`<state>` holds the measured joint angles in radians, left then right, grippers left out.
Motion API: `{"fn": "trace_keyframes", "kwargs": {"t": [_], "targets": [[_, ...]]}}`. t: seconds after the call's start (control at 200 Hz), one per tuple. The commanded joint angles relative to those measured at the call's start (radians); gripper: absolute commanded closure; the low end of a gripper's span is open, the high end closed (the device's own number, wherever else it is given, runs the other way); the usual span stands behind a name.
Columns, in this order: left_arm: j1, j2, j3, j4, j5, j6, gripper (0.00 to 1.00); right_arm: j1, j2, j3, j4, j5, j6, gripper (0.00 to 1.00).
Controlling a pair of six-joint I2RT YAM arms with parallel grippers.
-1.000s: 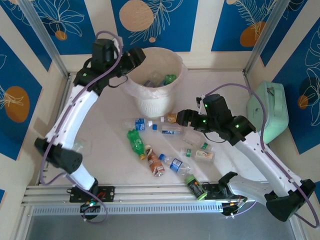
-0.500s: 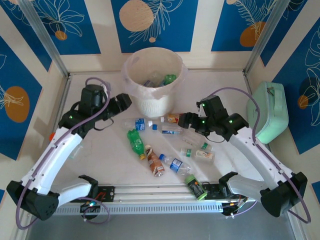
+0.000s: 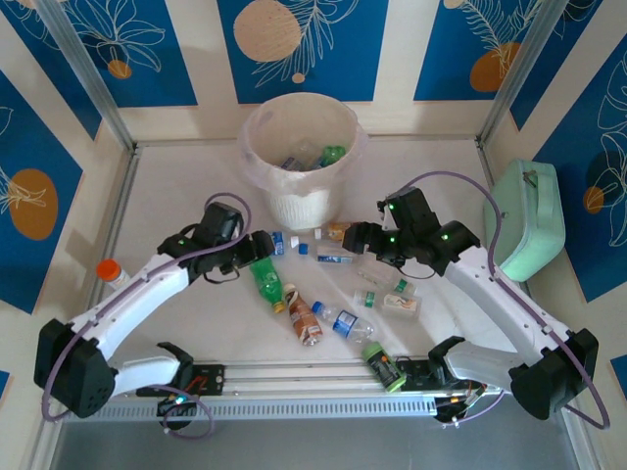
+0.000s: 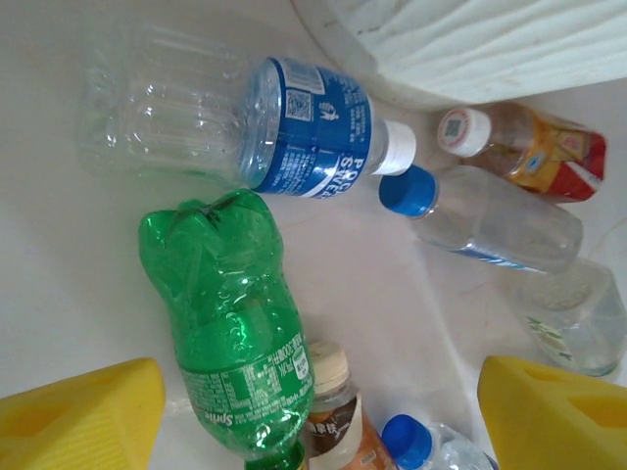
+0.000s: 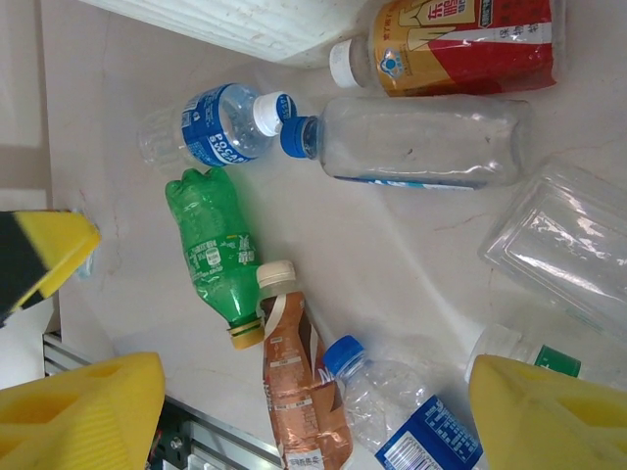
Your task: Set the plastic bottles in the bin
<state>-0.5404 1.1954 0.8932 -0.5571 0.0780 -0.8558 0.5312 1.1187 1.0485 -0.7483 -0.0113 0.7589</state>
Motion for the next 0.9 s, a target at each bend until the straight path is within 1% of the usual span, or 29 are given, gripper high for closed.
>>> {"fn": "trace_keyframes", "kwargs": {"t": [0.0, 0.295, 0.54, 0.775, 0.895], "targets": [[-0.021, 0.040, -0.022, 0.033, -0.041, -0.031, 0.17, 0.010, 0.001, -0.005, 0.001, -0.016, 0.012, 0.19], [-0.033, 0.130, -0.047, 0.037, -0.055, -0.082, 0.19, 0.026, 0.007, 0.000, 0.005, -0.013, 0.016, 0.19], [-0.047, 0.160, -0.116, 0.114, 0.004, -0.154, 0.19, 0.027, 0.012, 0.010, 0.005, -0.014, 0.015, 0.19], [-0.071, 0.191, -0.143, 0.157, 0.013, -0.179, 0.18, 0.027, 0.018, 0.019, 0.002, -0.015, 0.012, 0.19], [-0.077, 0.226, -0.149, 0.181, 0.020, -0.184, 0.22, 0.028, 0.021, 0.025, 0.000, -0.015, 0.013, 0.19]]}}
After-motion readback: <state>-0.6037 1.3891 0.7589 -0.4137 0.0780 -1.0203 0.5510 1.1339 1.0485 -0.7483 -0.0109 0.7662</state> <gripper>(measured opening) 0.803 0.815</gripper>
